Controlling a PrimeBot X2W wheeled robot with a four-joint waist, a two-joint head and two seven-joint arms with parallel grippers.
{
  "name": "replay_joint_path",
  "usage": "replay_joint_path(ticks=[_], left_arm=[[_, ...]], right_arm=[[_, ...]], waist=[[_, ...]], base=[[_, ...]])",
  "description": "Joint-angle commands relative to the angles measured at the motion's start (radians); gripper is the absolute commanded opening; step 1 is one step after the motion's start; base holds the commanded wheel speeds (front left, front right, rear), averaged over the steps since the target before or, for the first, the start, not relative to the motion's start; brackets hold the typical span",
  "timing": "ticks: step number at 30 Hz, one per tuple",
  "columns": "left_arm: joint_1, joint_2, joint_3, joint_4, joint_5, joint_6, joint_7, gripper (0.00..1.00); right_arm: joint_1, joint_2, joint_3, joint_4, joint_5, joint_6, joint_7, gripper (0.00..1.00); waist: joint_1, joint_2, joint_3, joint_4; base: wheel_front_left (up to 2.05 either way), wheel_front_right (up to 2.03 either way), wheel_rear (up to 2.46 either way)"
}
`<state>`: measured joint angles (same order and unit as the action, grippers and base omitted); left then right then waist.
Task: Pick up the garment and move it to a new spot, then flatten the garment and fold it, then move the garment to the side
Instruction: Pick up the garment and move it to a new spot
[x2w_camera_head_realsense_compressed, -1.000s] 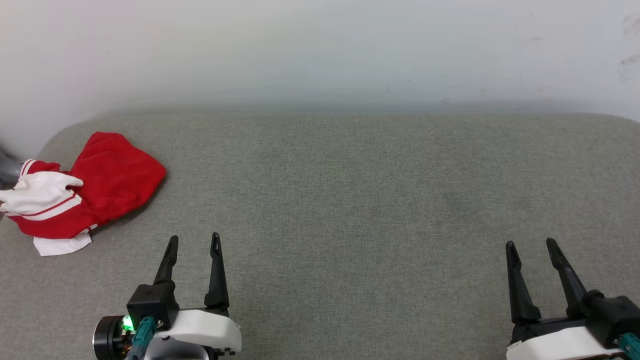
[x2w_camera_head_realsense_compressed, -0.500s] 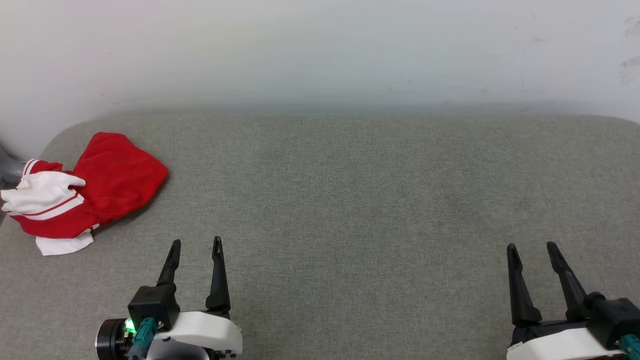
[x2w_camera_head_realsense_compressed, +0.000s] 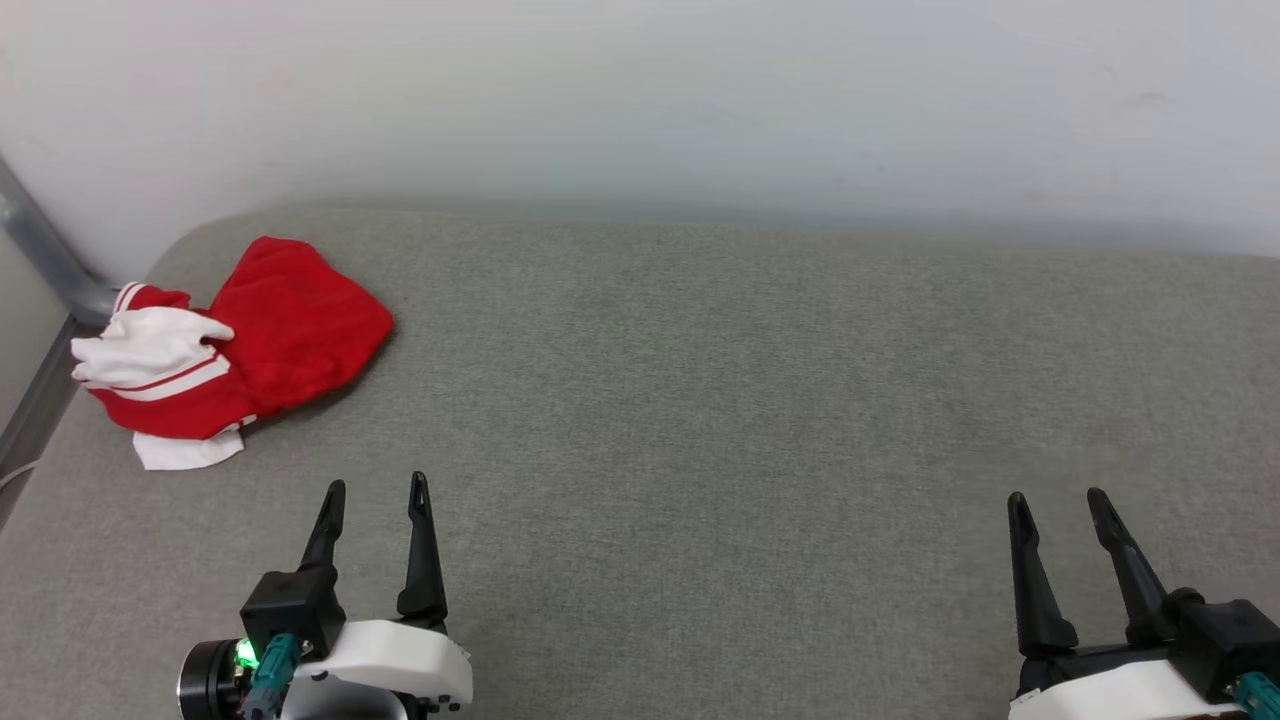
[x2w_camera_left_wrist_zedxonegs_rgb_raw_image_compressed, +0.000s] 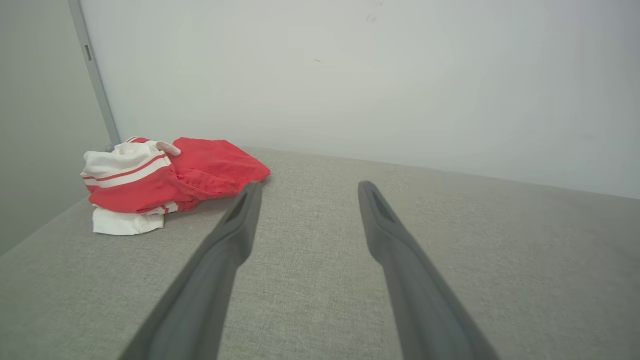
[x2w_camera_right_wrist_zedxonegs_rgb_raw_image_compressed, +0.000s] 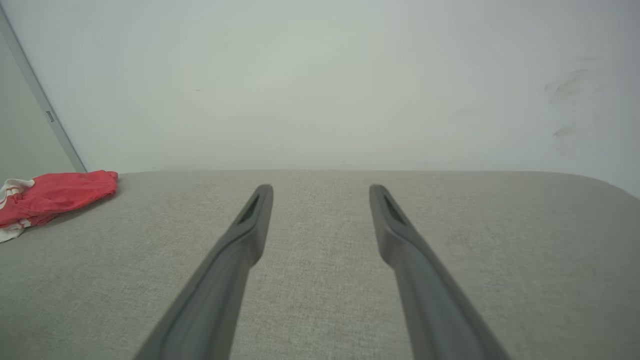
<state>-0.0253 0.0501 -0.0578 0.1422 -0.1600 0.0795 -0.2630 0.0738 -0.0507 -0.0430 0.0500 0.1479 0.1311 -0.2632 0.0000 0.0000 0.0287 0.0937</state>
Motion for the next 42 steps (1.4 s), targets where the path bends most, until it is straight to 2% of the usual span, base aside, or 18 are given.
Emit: replay_joint_path(ticks=[1,21,27,34,42], left_arm=[[-0.011,0.000,0.002,0.002,0.005,0.001,-0.003,1.00],[0.008,0.000,0.062,0.002,-0.006,0.011,-0.003,1.00],[0.018,0.000,0.077,0.003,-0.017,0.016,-0.003,1.00],[0.026,0.000,0.090,0.002,-0.025,0.015,-0.003,1.00],[-0.019,0.000,0.123,0.009,-0.036,-0.002,-0.003,1.00]], right_arm=[[0.011,0.001,-0.001,-0.001,0.001,-0.001,-0.002,1.00],[0.003,0.001,0.027,-0.009,-0.016,-0.001,-0.002,1.00],[0.004,0.001,0.041,-0.008,-0.024,-0.001,-0.002,1.00],[0.005,0.001,0.045,-0.006,-0.031,-0.001,-0.002,1.00],[-0.012,0.001,0.053,-0.009,-0.045,-0.001,-0.002,1.00]], waist=[[0.0000,0.0000,0.004,0.026],[0.0000,0.0000,0.010,0.320],[0.0000,0.0000,0.014,0.388],[0.0000,0.0000,0.018,0.427],[0.0000,0.0000,0.037,0.403]], base=[[0.00,0.00,0.00],[0.00,0.00,0.00],[0.00,0.00,0.00],[0.00,0.00,0.00],[0.00,0.00,0.00]])
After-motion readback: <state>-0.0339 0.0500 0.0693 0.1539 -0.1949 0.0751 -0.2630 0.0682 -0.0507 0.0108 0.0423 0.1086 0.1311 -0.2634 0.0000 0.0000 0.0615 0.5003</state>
